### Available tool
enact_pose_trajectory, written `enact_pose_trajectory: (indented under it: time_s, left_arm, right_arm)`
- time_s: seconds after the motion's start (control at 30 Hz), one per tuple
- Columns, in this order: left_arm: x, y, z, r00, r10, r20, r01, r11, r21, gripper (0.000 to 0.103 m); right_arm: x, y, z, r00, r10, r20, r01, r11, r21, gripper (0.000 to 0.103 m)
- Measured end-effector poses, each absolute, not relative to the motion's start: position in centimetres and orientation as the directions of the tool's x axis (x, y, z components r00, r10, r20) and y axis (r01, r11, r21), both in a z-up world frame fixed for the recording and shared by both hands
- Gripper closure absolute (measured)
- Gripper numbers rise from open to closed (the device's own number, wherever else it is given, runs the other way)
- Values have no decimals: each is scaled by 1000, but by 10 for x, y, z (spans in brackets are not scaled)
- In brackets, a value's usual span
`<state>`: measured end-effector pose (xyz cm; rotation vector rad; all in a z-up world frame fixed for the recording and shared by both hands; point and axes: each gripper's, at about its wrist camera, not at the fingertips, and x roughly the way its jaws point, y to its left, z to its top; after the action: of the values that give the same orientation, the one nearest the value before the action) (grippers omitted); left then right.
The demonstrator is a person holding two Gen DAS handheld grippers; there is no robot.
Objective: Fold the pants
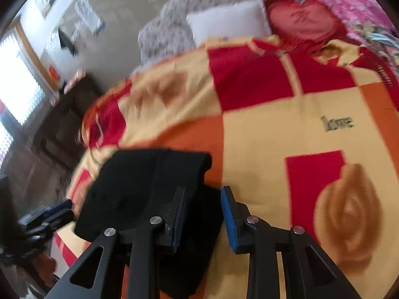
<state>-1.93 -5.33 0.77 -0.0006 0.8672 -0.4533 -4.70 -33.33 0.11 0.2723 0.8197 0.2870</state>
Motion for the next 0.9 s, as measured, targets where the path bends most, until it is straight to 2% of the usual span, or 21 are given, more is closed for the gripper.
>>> enact_pose_trajectory:
  time_s: [0.13, 0.33, 0.4, 0.57, 0.63, 0.7, 0.87, 0.9]
  left_arm:
    - [-5, -64, 0, 570, -327, -754, 367, 922, -122, 70]
    - [1, -68, -24, 528, -326, -784, 352, 925, -147, 68]
    - [1, -68, -31, 521, -333, -786, 350, 923, -159, 66]
    - [0, -71, -30, 526, -325, -786, 353, 924, -146, 66]
    - [1, -69, -28, 518, -344, -783, 347, 921, -175, 66]
    - [3, -67, -29, 510, -354, -784, 338, 921, -195, 66]
    - [0, -73, -30, 525, -324, -787, 339, 928, -155, 65]
    - [0, -74, -30, 526, -320, -788, 339, 928, -151, 64]
  right_arm:
    - [-52, -299, 18, 621, 443, -646, -287, 896, 339, 75]
    - [-70, -263, -16, 551, 324, -769, -302, 937, 178, 75]
    - [-82, -263, -30, 555, 315, -770, -315, 936, 156, 75]
    - [-84, -299, -22, 592, 402, -699, -259, 916, 307, 72]
    - [-85, -309, -20, 616, 378, -691, -218, 925, 311, 57]
    - [-81, -316, -25, 611, 355, -707, -179, 933, 313, 56]
    - [-66, -316, -45, 569, 415, -710, -173, 904, 390, 56]
    - [-68, -314, -42, 579, 415, -702, -190, 906, 379, 62]
